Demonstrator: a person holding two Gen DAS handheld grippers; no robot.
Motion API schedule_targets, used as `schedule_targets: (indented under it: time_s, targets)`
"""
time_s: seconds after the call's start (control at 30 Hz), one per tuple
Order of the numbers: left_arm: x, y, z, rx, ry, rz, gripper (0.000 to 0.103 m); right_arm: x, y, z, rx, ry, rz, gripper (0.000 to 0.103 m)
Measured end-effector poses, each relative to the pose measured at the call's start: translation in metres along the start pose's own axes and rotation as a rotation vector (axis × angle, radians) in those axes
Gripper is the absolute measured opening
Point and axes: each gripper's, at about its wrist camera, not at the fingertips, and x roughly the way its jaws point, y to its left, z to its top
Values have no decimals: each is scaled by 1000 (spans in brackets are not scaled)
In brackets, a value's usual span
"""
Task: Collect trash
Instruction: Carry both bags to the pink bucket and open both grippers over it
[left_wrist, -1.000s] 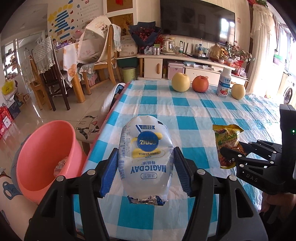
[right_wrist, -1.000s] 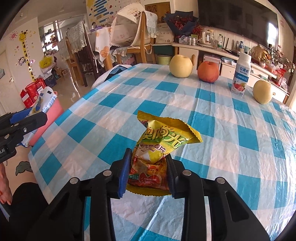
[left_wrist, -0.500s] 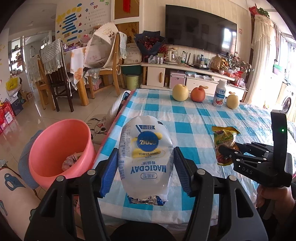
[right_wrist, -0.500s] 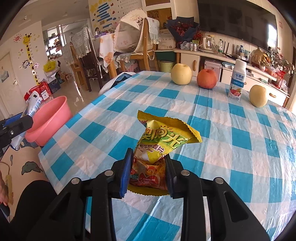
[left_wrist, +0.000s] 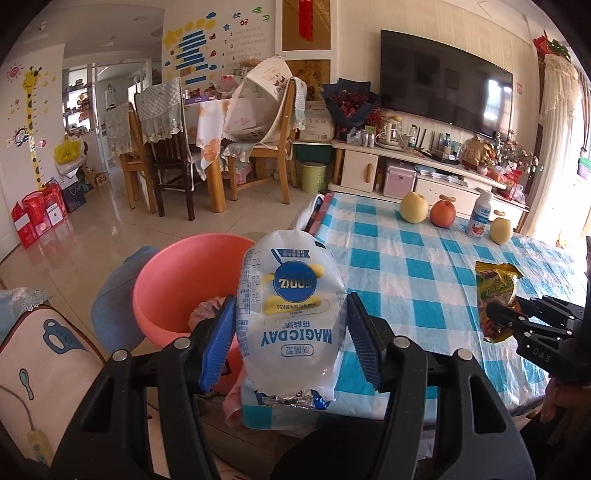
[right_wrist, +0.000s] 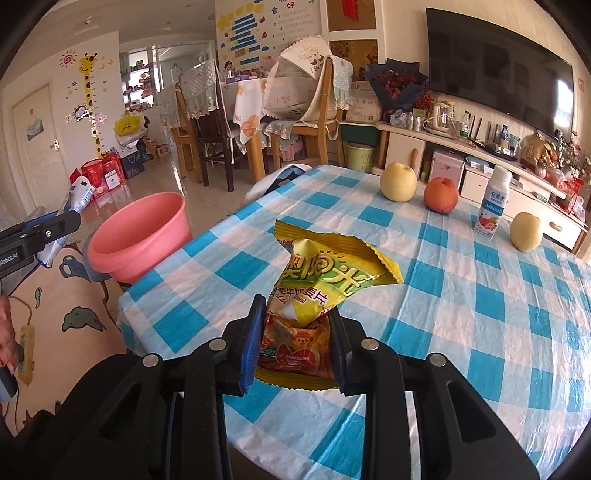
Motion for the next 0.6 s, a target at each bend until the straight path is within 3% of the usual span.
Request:
schedule_targets:
  time_s: [0.6]
  targets:
    - [-8, 74, 8, -88, -37, 105, 60, -22, 81, 47, -83, -51, 148, 33]
